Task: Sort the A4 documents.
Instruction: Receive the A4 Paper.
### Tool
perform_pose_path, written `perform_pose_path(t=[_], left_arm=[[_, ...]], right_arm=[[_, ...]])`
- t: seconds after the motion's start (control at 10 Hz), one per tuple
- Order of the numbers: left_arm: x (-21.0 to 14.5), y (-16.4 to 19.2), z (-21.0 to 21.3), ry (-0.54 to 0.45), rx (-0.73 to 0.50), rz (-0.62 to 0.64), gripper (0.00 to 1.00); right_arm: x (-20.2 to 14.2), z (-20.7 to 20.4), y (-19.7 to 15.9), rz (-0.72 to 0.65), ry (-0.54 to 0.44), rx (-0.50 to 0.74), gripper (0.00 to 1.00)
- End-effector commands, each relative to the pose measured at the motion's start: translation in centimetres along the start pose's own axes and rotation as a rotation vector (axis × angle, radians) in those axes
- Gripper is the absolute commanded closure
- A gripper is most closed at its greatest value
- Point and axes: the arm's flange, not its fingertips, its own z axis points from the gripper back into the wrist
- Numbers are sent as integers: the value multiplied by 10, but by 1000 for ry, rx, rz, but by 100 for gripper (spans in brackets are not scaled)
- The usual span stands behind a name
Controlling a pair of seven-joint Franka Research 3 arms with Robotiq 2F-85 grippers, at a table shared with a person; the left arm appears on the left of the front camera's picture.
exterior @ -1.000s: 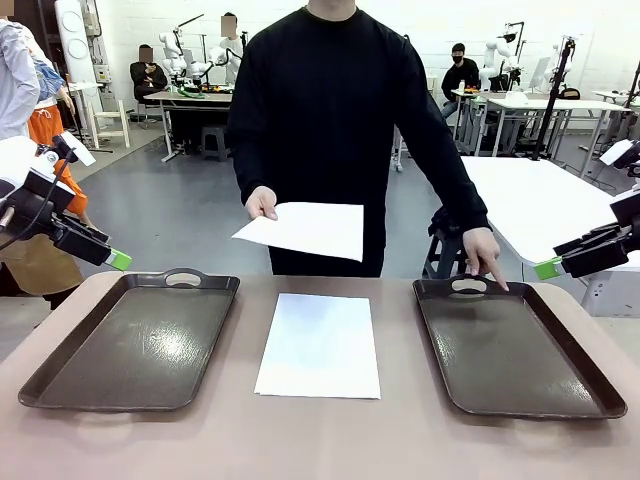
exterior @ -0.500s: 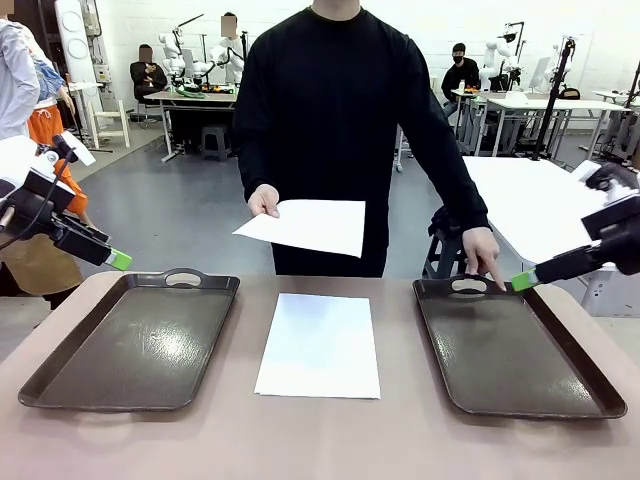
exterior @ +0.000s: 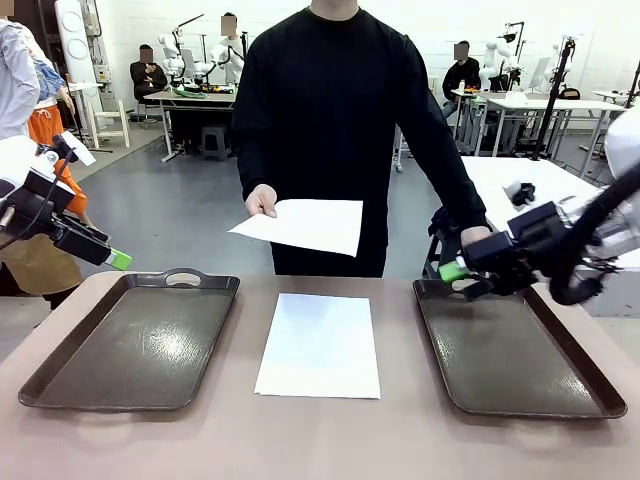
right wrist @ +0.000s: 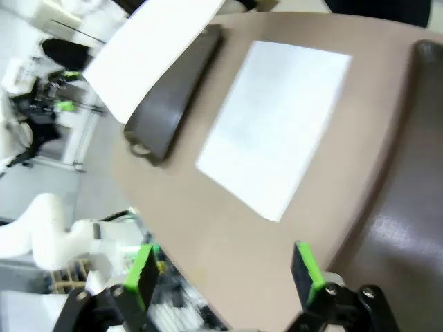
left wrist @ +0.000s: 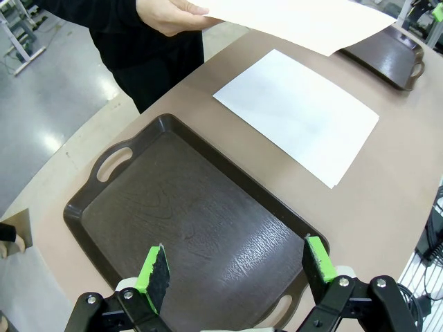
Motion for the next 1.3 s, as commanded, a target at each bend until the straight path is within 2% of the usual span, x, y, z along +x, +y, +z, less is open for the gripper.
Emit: perform_pose_path(t=[0.0, 0.3, 0.7, 1.2], left_arm=[[-2, 3, 0, -9, -9, -4, 0], [-2, 3, 0, -9, -9, -4, 0], [-2, 3, 0, -9, -9, -4, 0], [-2, 3, 0, -9, -9, -4, 0]], right_arm=[[35, -26, -4, -131, 20, 114, 0], [70, -68, -4, -242, 44, 221, 0], [112, -96, -18, -426, 26, 363, 0], [124, -131, -34, -600, -51, 430, 0]])
